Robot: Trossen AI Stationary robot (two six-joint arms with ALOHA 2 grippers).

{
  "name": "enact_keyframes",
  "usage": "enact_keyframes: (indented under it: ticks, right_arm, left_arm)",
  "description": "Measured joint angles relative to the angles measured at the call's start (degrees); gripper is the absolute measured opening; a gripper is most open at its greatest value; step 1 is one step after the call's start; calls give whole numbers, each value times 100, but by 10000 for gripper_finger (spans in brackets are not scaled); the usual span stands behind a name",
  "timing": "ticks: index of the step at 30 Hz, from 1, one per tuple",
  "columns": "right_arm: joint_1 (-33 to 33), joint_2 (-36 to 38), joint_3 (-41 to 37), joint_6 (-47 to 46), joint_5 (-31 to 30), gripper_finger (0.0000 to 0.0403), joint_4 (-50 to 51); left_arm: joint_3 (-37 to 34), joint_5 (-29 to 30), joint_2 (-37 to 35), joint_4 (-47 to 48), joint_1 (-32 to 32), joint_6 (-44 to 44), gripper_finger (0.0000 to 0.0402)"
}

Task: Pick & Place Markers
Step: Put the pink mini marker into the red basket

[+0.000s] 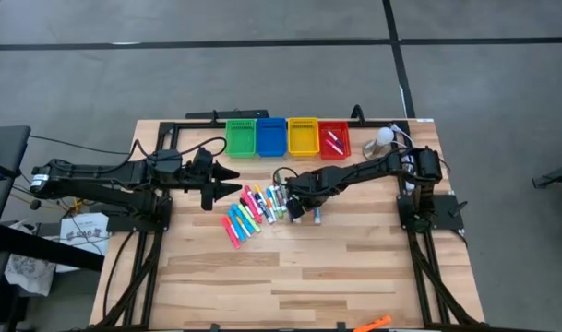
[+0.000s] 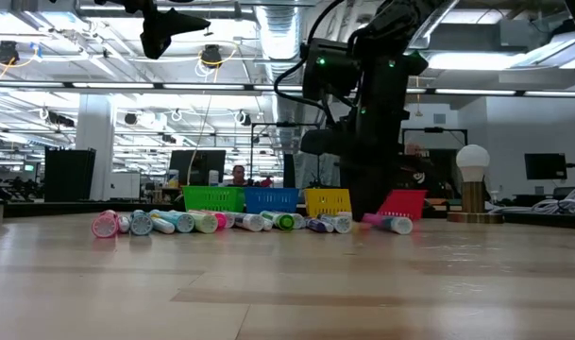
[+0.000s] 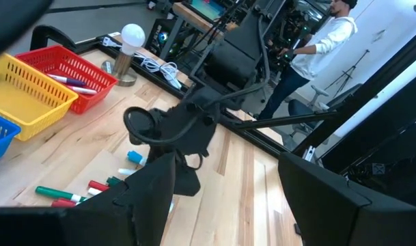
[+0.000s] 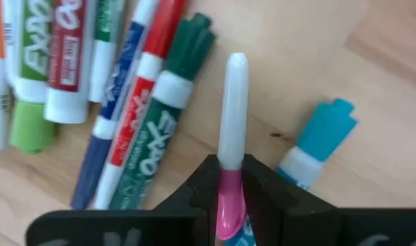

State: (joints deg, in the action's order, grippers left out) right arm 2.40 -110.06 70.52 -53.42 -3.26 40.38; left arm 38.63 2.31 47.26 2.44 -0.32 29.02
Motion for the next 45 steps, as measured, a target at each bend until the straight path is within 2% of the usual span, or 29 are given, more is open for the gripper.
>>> enact_keyframes:
  ticks: [5, 12, 20, 33, 45]
  right_arm:
    - [105, 2, 217, 309, 8, 26, 265]
    - [382, 7, 605, 682, -24, 42, 757]
    - [764, 13, 1265, 1394, -284, 28, 1477]
    - [1674, 28, 2183, 2544, -770, 31, 2666]
    - [2759, 28, 2300, 3436, -1048, 35, 3129]
  left_arm:
    - [1, 0, 1, 0, 0, -1, 260]
    - [0, 0, 1, 0, 0, -1, 260]
    - [0, 0, 1, 0, -2, 0, 260]
    - [1, 0, 1, 0, -1, 0, 260]
    - [2, 0, 1, 0, 0, 0, 260]
